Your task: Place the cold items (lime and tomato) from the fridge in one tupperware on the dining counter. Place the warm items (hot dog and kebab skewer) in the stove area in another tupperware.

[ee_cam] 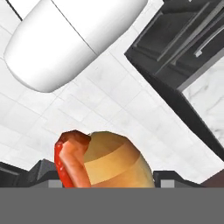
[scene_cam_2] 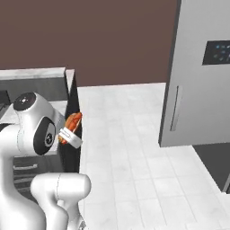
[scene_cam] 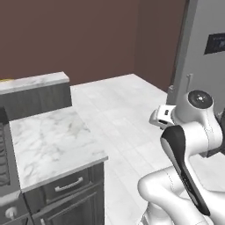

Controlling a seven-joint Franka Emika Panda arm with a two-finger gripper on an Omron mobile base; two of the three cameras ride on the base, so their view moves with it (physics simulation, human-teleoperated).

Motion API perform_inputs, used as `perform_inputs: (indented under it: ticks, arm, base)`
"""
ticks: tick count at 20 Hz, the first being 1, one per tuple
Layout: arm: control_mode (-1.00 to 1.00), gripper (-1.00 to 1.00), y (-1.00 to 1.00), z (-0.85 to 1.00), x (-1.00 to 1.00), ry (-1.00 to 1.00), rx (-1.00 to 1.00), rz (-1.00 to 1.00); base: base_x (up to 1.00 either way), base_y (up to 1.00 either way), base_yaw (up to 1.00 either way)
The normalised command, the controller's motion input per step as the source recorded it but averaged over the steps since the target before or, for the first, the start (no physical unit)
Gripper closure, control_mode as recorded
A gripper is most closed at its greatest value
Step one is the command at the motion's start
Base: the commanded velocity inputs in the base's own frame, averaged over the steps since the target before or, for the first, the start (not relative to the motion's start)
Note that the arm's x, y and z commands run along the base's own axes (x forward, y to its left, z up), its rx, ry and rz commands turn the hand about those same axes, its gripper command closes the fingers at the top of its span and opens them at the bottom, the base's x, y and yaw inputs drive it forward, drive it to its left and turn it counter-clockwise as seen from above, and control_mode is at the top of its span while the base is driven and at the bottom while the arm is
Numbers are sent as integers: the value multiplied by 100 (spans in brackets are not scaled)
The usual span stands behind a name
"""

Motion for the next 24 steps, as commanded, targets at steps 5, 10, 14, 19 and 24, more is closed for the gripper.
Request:
perform_inputs:
  ticks: [5, 10, 14, 19, 24]
  arm:
    - [100, 100, 0, 0, 0, 0, 0, 0]
    - [100, 100, 0, 0, 0, 0, 0, 0]
    - [100, 100, 0, 0, 0, 0, 0, 0]
    - [100, 100, 0, 0, 0, 0, 0, 0]
    - [100, 100, 0, 0, 0, 0, 0, 0]
  base:
    - [86, -39, 7]
    - [86, -30, 3]
    - [100, 0, 0]
    - [100, 0, 0]
    - [100, -2, 0]
